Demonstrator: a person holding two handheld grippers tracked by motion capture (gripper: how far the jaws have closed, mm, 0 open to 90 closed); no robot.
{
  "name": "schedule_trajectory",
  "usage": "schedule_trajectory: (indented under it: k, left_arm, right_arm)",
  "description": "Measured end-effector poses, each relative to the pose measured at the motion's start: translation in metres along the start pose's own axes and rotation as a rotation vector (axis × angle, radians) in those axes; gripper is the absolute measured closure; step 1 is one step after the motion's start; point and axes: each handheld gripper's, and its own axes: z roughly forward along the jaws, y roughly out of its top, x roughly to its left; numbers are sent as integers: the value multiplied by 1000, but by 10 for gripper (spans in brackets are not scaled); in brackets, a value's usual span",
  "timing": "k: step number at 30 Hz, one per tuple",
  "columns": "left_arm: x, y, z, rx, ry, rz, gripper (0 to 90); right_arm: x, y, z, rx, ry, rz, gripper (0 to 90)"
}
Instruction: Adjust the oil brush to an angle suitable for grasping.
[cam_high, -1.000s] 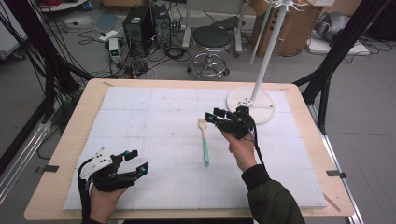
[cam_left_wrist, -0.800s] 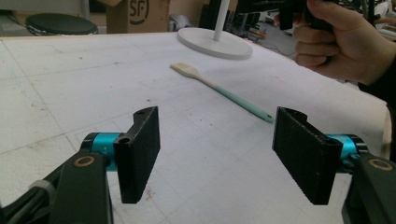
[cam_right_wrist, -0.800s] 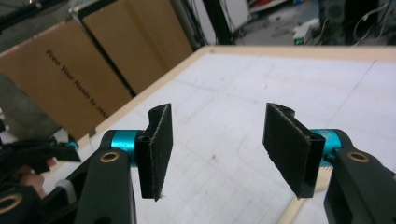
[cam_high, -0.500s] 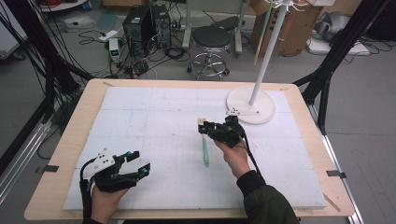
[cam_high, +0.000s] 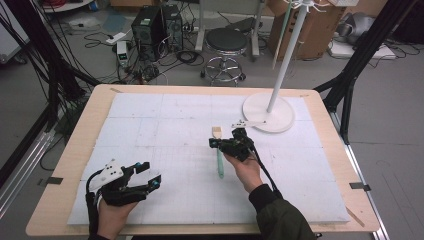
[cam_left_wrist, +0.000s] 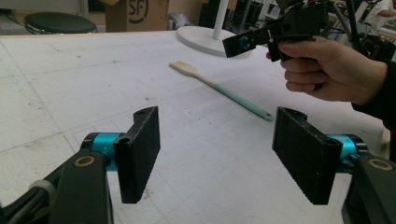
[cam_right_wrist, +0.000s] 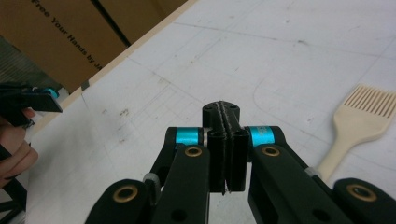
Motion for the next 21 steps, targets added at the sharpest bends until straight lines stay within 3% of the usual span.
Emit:
schedule_trajectory:
  k: [6,10,15,21]
  left_arm:
    - [0,0,1,4,1,1,329]
    - [0,-1,2,8,0,2,329]
    - [0,-1,1,6,1,-1,329]
    - [0,-1,1,5,-1,-1,329]
  right_arm:
    - [-5,-4,11,40,14,38,900]
    - [-8,-7,22,89,-5,66,900]
    - [-6,-10,33,130,-29,43,900]
    - [-12,-13,37,169,-56,68,900]
